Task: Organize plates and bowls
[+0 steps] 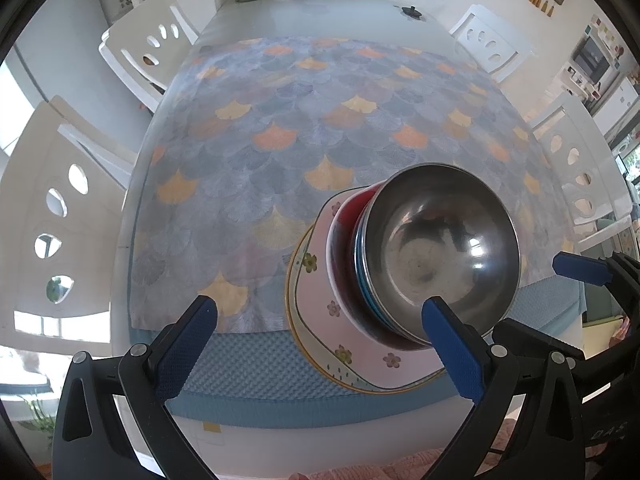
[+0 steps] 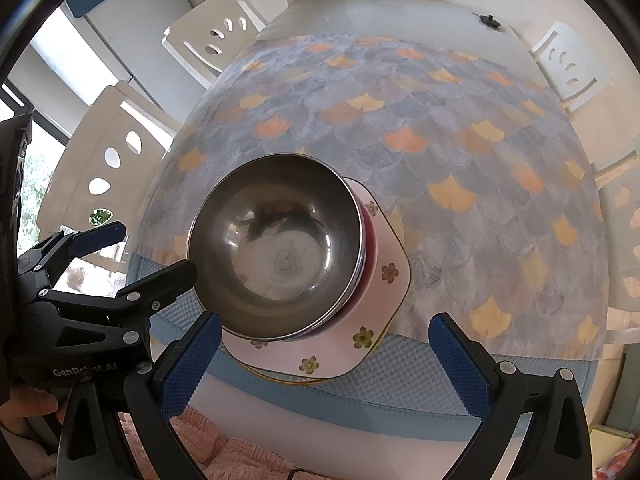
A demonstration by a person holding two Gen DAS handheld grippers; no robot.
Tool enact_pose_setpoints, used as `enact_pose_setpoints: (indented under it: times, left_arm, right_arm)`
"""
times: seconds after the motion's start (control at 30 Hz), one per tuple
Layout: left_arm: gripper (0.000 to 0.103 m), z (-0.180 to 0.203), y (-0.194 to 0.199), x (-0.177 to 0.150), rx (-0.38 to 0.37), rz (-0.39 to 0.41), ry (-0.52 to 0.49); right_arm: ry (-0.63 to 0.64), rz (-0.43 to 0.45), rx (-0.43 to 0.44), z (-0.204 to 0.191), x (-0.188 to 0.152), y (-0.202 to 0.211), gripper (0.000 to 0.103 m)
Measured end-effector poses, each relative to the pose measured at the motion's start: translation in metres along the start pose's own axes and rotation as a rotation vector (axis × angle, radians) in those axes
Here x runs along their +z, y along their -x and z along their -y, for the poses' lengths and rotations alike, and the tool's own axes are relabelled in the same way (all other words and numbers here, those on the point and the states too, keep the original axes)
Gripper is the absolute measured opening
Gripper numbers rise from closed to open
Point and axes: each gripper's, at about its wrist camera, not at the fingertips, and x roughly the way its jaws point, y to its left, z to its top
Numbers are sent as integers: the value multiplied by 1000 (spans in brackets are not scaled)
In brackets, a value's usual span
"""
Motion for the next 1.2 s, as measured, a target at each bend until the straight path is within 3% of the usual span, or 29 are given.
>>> enact_pose_setpoints:
  times: [1.2]
  left_arm:
    - [102,0,-3,1,3,3,6]
  right_arm:
    - [-25,-4,1,2,1,-3,103]
